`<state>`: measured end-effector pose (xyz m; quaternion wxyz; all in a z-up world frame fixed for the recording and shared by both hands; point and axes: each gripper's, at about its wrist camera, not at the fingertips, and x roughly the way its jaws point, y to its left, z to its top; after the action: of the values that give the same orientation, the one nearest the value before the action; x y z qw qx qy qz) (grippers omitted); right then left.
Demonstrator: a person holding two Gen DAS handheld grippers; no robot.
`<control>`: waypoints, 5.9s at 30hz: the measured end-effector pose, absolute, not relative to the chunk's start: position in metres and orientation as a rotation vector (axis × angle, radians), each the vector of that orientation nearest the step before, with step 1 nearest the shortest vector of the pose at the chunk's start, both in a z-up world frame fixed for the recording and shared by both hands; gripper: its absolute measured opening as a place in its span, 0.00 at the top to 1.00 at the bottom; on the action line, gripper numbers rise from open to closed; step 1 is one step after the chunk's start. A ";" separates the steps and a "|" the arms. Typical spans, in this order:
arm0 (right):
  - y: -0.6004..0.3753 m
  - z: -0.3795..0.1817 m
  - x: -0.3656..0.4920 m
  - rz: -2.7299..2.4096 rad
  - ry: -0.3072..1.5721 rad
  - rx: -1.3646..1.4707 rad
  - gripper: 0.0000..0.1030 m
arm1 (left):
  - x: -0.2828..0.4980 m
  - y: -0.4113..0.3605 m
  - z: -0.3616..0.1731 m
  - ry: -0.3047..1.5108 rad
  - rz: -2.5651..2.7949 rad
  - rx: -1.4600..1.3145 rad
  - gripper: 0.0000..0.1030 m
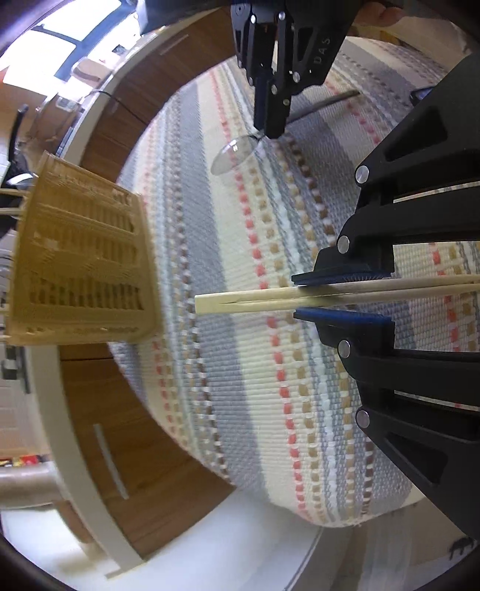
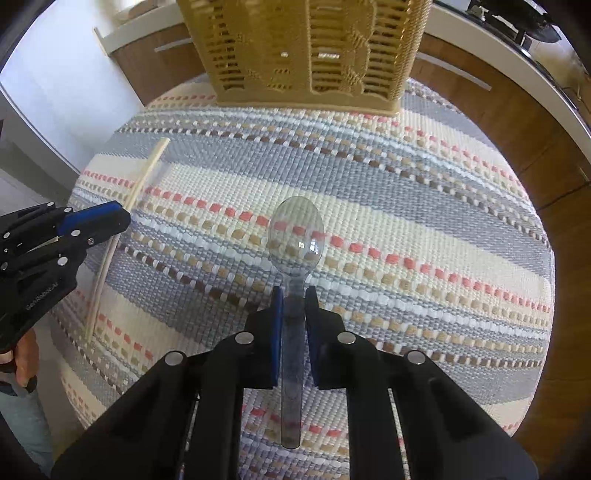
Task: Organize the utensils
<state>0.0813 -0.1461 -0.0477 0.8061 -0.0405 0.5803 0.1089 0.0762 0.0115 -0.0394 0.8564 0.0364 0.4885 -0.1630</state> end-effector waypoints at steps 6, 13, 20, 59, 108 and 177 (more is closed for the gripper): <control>-0.155 -0.026 0.071 0.265 1.180 -0.082 0.90 | 0.061 0.003 -0.007 0.913 -0.364 0.087 0.90; -0.157 -0.002 0.054 0.297 1.118 -0.081 0.90 | 0.051 -0.005 0.020 0.812 -0.382 0.055 0.90; -0.152 0.038 0.043 0.326 1.016 -0.080 0.90 | 0.043 0.001 0.057 0.680 -0.398 -0.010 0.90; -0.216 0.137 0.213 0.172 0.364 0.191 0.90 | 0.172 -0.007 0.134 0.085 -0.229 -0.178 0.90; -0.223 0.100 0.078 0.167 0.348 0.138 0.48 | 0.050 0.029 0.117 0.090 -0.255 -0.153 0.16; -0.202 0.002 0.032 0.050 0.402 0.024 0.15 | 0.020 0.003 -0.005 0.252 -0.006 -0.030 0.07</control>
<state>0.0323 -0.2018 0.0020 0.9795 0.0121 0.1998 0.0246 0.0196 0.0033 -0.0048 0.9920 -0.0148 0.1255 -0.0031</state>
